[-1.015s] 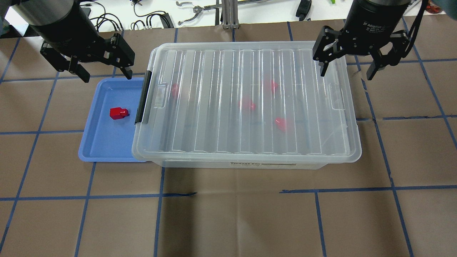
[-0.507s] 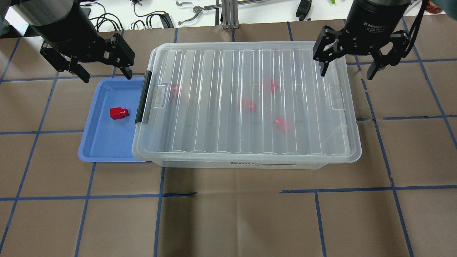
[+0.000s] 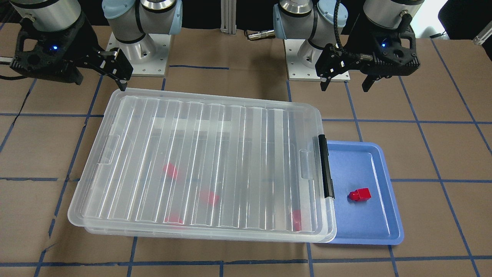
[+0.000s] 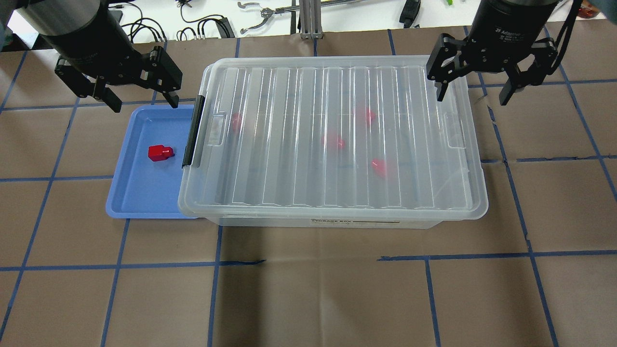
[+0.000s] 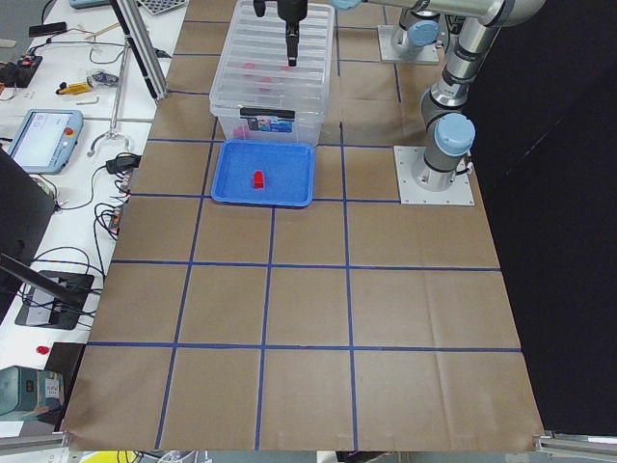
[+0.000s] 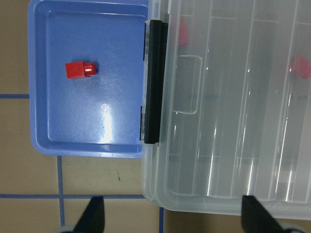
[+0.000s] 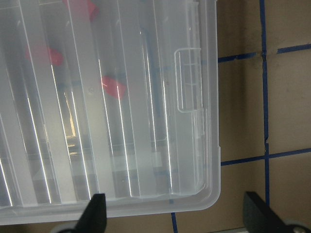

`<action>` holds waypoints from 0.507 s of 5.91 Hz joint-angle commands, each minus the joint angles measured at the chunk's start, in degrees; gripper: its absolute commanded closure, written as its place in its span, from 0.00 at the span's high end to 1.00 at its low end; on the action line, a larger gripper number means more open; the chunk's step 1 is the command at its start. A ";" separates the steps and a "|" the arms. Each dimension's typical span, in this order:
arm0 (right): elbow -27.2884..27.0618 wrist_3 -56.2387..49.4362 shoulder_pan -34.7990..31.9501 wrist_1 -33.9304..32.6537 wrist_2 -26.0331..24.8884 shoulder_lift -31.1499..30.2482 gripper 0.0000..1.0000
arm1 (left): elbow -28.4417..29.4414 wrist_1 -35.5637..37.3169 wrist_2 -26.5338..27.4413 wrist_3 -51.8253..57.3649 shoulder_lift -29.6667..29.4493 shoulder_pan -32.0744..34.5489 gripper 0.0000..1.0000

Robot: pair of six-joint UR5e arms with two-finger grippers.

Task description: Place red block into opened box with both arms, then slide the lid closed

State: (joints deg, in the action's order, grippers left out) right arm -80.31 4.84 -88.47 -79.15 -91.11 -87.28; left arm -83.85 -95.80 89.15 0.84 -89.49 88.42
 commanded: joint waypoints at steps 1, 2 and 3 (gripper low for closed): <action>-0.28 -7.10 5.82 -3.81 -0.82 0.70 1.00 | 0.62 -0.09 0.06 1.18 -0.42 0.00 0.99; -0.28 -12.43 9.51 -3.82 -0.82 1.92 1.00 | -0.77 0.17 0.41 3.71 0.28 0.09 0.99; -0.28 -12.74 11.03 -3.82 -0.65 2.98 1.00 | -1.05 0.26 0.50 11.56 0.46 0.09 0.98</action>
State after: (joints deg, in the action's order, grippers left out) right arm -80.57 -6.27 -79.57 -82.84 -91.85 -85.34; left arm -84.42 -95.65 89.51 6.51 -89.29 88.48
